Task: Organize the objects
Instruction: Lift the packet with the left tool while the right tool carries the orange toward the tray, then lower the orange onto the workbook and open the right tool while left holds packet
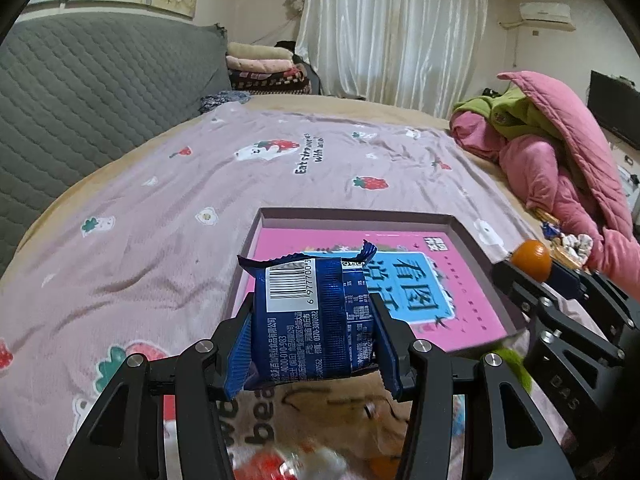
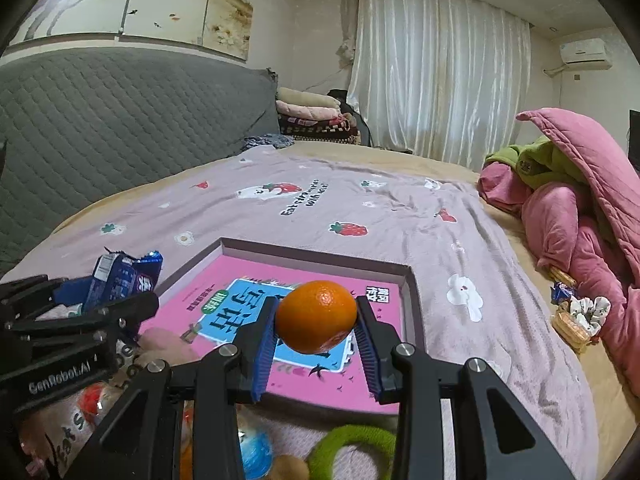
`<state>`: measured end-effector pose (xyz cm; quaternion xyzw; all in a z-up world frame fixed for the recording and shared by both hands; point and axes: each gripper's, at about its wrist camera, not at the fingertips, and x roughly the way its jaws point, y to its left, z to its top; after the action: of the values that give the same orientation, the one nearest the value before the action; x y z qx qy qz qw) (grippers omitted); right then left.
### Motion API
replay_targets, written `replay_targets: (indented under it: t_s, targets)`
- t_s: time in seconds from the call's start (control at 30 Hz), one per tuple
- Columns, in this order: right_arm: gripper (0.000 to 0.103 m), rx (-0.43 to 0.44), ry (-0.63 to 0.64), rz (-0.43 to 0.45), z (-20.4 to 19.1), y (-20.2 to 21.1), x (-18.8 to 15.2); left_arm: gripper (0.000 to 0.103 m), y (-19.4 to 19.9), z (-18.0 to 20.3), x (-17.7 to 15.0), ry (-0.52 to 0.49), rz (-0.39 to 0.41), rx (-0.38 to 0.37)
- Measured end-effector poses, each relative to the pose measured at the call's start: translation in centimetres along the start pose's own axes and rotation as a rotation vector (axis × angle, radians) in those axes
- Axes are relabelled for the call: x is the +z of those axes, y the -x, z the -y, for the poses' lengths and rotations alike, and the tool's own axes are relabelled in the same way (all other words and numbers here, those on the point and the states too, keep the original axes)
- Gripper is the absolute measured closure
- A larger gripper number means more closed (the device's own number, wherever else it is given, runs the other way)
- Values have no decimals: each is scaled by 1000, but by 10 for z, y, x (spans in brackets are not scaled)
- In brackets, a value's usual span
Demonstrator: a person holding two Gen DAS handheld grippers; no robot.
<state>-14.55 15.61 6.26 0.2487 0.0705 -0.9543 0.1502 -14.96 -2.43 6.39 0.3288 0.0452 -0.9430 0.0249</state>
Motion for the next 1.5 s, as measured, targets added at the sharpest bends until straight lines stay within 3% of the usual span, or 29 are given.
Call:
replay_targets:
  t_s: [0.63,1.1,1.5]
  targets:
    - [65,-17,-18,-48,20,-44,9,49,-57,-16,29,27,-75,17]
    - [65,-19,-19,-80,17,-55,2,49,-78,-7,19,40,-160,-48]
    - [65,-41,-6,-118,21,-59,-8,49,-88,-13,9,12,-212,-41]
